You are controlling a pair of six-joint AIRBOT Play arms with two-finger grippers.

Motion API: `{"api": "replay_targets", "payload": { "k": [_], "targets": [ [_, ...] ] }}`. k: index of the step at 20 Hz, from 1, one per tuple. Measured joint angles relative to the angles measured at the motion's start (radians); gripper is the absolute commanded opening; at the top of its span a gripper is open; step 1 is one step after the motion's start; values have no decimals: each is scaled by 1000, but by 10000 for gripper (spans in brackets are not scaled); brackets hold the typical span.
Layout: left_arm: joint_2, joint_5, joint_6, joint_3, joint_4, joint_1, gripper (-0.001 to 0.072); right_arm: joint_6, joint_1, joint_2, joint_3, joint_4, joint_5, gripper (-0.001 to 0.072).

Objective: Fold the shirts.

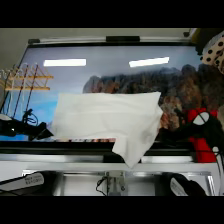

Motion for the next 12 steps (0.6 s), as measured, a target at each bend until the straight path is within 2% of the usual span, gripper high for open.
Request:
{"api": "replay_targets", "payload": {
  "k": [4, 8, 9, 10, 11, 12],
  "targets": [
    [12, -12, 6, 2, -2, 0, 31, 71, 122, 42, -147, 30, -127, 504],
    [16, -21, 8, 2, -10, 0, 31, 154, 240, 54, -201, 47, -250, 484],
    [16, -22, 9, 1, -10, 0, 31, 175, 262, 55, -207, 54, -276, 343],
    [16, -22, 10, 1, -11, 0, 31, 190, 282, 49, -212, 58, -306, 115],
    [16, -23, 10, 1, -12, 0, 31, 205, 294, 42, -216, 52, -324, 65],
    [16, -23, 12, 2, -12, 0, 30, 218, 305, 41, -216, 51, -336, 65]
  ]
}}
